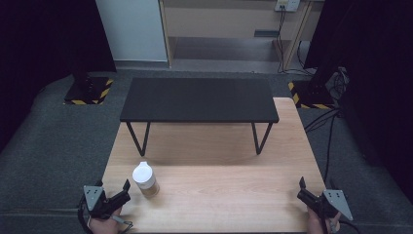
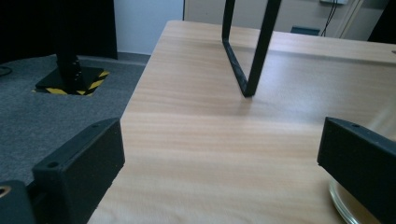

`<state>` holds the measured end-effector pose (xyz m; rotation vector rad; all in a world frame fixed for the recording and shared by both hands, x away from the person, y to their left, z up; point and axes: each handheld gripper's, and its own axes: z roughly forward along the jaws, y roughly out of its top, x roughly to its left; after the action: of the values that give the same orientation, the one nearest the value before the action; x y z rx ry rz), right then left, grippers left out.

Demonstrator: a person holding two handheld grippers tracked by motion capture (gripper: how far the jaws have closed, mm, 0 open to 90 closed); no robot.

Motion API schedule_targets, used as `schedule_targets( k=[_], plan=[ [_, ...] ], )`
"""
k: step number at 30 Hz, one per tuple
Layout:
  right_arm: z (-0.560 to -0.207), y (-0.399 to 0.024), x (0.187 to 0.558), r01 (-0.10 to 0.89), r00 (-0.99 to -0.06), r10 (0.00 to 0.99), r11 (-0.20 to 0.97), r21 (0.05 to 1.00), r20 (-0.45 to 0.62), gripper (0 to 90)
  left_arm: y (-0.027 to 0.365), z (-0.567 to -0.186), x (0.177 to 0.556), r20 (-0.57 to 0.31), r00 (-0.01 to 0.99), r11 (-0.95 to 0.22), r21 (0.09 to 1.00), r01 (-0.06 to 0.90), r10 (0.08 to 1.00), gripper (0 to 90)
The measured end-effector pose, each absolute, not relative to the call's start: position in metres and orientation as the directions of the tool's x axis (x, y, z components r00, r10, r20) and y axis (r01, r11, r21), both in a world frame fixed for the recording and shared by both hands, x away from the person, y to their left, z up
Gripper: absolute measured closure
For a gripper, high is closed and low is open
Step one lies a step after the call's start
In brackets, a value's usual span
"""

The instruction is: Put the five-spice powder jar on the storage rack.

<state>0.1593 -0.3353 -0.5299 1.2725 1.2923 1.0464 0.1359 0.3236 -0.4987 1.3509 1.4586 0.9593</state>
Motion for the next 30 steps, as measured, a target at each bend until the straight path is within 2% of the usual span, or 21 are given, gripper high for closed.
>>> schedule_targets(
  k=[7,12,21,26,29,30],
  plan=[
    [-0.53,-0.335,0.16,0.133,0.048,0.994,0.086,0.987,-0.093,0.6,0.303,-0.508,0.096,-0.125,-0.057,0.135,0.96,0.246,0.991,0.3],
    [-0.529,-0.335,0.16,0.135,0.048,0.994,0.089,0.987,-0.097,0.6,0.292,-0.508,0.081,-0.117,-0.018,0.118,0.964,0.238,0.993,0.1],
    [-0.53,-0.334,0.16,0.133,0.052,0.993,0.094,0.987,-0.102,0.6,0.269,-0.494,0.079,-0.077,0.027,0.068,0.971,0.229,0.997,0.0],
    [-0.529,-0.33,0.16,0.14,0.071,0.992,0.097,0.985,-0.107,0.6,0.266,-0.497,0.084,-0.122,0.068,0.106,0.974,0.201,0.99,0.0],
    [-0.529,-0.329,0.16,0.139,0.078,0.992,0.091,0.986,-0.103,0.6,0.26,-0.497,0.087,-0.105,0.064,0.091,0.977,0.195,0.992,0.0],
    [-0.53,-0.329,0.16,0.135,0.081,0.992,0.089,0.987,-0.101,0.6,0.252,-0.494,0.093,-0.075,0.065,0.061,0.978,0.198,0.995,0.0]
  ],
)
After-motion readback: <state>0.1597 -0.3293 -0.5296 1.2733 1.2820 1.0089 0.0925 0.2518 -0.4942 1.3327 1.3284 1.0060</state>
